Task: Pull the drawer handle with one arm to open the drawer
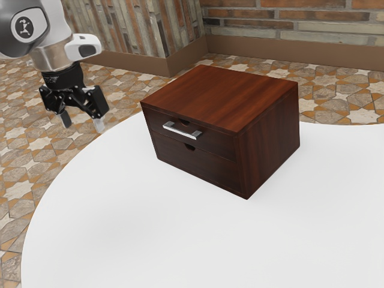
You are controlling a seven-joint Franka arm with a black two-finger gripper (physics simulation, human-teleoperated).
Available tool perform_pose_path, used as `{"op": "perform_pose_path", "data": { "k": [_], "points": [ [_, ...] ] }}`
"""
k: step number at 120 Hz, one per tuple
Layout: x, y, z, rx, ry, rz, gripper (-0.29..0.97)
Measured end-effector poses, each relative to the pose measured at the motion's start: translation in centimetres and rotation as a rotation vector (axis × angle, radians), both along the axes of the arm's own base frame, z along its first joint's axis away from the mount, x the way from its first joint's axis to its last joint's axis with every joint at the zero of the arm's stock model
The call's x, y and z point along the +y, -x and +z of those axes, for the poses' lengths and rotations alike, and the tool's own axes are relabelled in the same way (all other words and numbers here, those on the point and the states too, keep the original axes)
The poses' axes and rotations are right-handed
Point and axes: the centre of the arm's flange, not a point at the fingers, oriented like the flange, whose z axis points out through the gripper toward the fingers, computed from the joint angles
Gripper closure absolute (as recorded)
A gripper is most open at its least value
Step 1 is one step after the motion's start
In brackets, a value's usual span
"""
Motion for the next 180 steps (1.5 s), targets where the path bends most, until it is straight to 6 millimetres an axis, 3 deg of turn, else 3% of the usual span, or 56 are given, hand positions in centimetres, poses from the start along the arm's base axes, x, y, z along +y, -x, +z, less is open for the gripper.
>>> {"op": "perform_pose_path", "data": {
  "k": [21, 25, 37, 43, 50, 57, 63, 81, 114, 124, 144, 162, 172, 180],
  "points": [
    [2.4, 1.0, 0.2, -0.016, 0.039, 0.046, 0.00],
    [2.5, 1.7, 2.2, -0.057, 0.034, 0.044, 0.00],
    [2.1, 4.8, 10.6, -0.232, -0.012, -0.067, 0.00],
    [0.7, 5.3, 12.7, -0.279, -0.030, -0.175, 0.00],
    [-2.5, 5.4, 14.4, -0.322, -0.045, -0.351, 0.00],
    [-6.2, 4.8, 15.1, -0.356, -0.038, -0.562, 0.00],
    [-7.9, 4.2, 15.0, -0.369, -0.035, -0.707, 0.00],
    [-7.3, 3.1, 13.7, -0.366, -0.046, -0.958, 0.00],
    [-5.2, -1.9, 6.3, -0.278, -0.113, -1.249, 0.01],
    [-4.7, -3.3, 3.6, -0.279, -0.143, -1.314, 0.02],
    [-3.9, -5.4, 0.3, -0.325, -0.220, -1.405, 0.05],
    [-1.9, -7.8, -3.7, -0.312, -0.259, -1.455, 0.10],
    [-0.8, -8.1, -4.6, -0.317, -0.295, -1.476, 0.14],
    [-1.4, -8.5, -4.7, -0.328, -0.323, -1.516, 0.16]
  ]
}}
